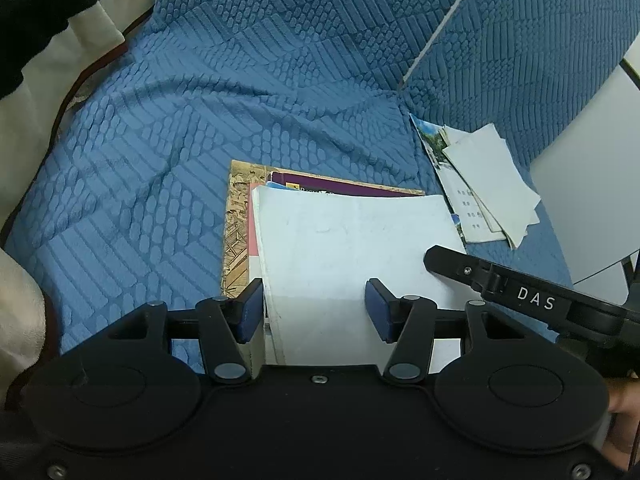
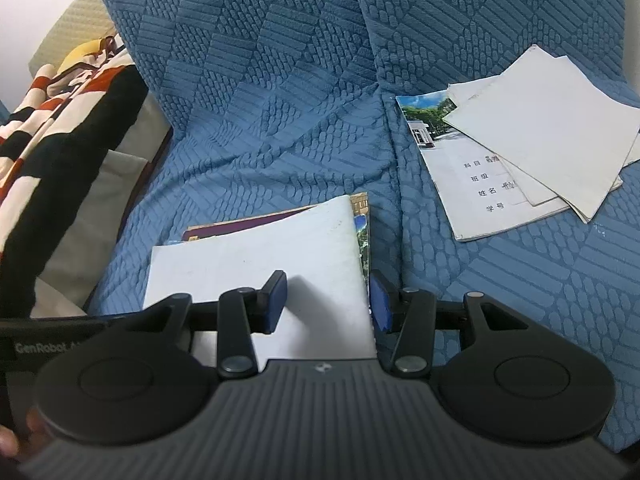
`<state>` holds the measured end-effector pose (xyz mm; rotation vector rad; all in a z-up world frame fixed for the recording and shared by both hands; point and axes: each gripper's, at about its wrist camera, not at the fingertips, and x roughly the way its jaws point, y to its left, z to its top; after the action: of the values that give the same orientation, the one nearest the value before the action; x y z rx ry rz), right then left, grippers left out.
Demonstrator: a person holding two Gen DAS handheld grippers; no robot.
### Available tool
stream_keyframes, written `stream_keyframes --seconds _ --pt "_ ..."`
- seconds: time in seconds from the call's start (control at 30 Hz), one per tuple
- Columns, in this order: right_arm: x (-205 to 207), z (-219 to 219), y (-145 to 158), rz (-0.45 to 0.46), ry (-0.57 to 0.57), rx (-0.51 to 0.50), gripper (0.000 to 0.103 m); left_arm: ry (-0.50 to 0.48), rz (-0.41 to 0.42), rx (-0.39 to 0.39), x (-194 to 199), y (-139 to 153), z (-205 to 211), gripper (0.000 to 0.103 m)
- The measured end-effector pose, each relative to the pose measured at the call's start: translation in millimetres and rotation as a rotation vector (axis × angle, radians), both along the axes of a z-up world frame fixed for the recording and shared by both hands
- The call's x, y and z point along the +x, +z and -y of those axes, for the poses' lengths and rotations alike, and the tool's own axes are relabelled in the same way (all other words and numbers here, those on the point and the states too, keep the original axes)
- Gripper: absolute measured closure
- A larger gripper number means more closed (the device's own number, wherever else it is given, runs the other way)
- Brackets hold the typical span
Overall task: Organize objects
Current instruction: 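Raise both tools away from the book stack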
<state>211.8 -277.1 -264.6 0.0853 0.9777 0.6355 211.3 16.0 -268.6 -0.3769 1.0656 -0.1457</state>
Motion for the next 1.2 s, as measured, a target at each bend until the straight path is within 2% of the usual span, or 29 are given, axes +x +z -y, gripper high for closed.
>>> stream_keyframes --seconds 0.23,0.33,0.53,0.6,0.7,0.9,1.13,1.2 --pt "0.3 12.5 5.4 0.007 -0.028 0.029 0.056 0.047 0.044 0.001 -3.0 15.0 -11.0 0.046" --pt "-2.8 22.7 15.3 0.029 -0.056 0.05 0.056 0.045 0.078 -0.031 -8.5 27.1 -13.2 0.044" --pt "-17.7 41.7 37.7 0.064 -0.105 0.037 0.056 0.045 0.144 -0.025 -26.3 60.5 -1.9 0.041" --pt "-25.2 48.2 46.2 0.061 -0.119 0.034 0.056 0.03 0.16 -0.034 -33.6 72.3 5.5 0.04" --pt "-41.5 54.2 63.6 0.109 -0.112 0.024 0.056 0.009 0.191 -0.033 -45.8 89.3 17.9 0.039" --pt "-67.6 82.6 94.2 0.124 -0.147 0.092 0.055 -0.05 0.231 -0.032 -71.9 119.2 46.0 0.037" --pt "-97.4 125.9 120.8 0.151 -0.185 0.094 0.055 -0.096 0.274 -0.032 -103.5 147.4 75.0 0.027" --pt "-106.5 136.8 128.1 0.168 -0.204 0.084 0.055 -0.106 0.286 -0.021 -110.3 155.3 82.4 0.016"
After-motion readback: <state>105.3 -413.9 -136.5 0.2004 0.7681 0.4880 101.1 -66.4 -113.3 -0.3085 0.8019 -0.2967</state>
